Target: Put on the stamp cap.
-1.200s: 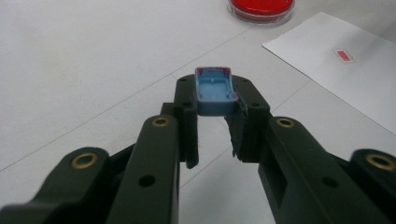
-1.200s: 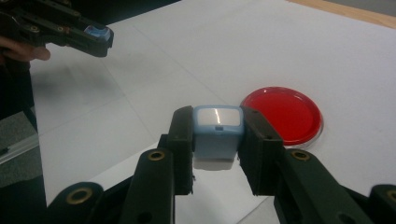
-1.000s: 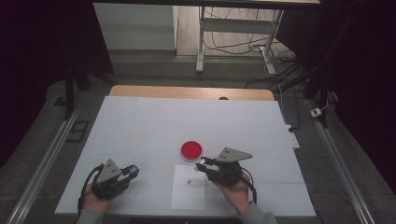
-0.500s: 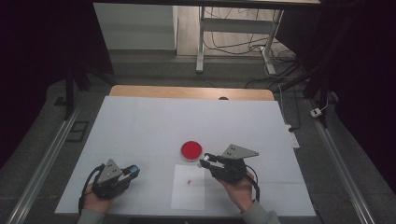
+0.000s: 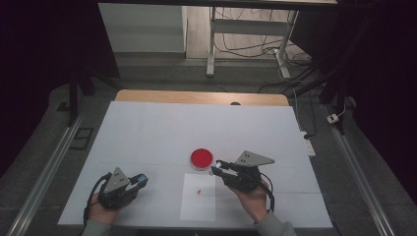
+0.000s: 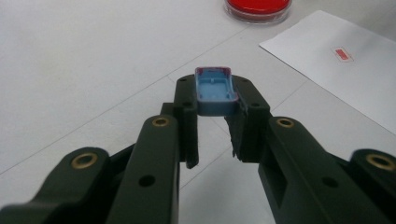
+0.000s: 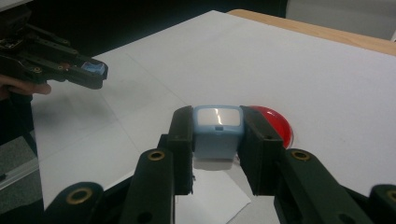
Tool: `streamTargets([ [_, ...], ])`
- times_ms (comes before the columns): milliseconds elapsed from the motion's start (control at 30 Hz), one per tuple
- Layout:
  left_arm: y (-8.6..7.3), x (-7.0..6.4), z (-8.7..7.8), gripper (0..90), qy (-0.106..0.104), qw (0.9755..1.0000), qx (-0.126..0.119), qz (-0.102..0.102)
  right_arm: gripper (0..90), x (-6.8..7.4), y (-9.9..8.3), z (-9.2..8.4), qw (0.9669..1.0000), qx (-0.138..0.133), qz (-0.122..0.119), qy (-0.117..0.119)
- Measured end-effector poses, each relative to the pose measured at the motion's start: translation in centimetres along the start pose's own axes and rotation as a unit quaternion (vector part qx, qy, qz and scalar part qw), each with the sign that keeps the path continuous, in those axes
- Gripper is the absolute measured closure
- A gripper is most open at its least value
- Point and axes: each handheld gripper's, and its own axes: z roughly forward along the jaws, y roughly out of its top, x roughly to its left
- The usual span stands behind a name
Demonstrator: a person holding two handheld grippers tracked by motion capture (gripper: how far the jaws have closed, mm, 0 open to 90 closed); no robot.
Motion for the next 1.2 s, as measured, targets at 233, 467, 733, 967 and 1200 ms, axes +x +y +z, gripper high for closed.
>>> streamTargets([
  [233, 0.2, -0.1, 0.1, 73.9, -0.001, 1.0, -0.001, 0.003, 66.8, 0.0, 0.1, 0.0, 1.0, 0.001, 0.0, 0.001],
  [467, 0.8, -0.6, 0.6, 73.9, -0.005, 0.9999, -0.002, 0.012, 66.8, 0.0, 0.1, -0.1, 1.0, -0.002, 0.0, 0.0],
  [733, 2.1, -1.5, 1.6, 73.9, -0.015, 0.9994, -0.002, 0.032, 66.8, 0.1, 0.3, -0.4, 1.0, -0.006, 0.0, -0.001],
  [967, 3.3, -2.2, 2.4, 73.8, -0.023, 0.9987, 0.0, 0.047, 66.8, 0.1, 0.4, -0.5, 1.0, -0.009, 0.002, -0.002],
  [1200, 4.0, -2.7, 3.1, 73.8, -0.03, 0.998, 0.002, 0.056, 66.8, 0.0, 0.4, -0.5, 1.0, -0.009, 0.003, -0.002],
])
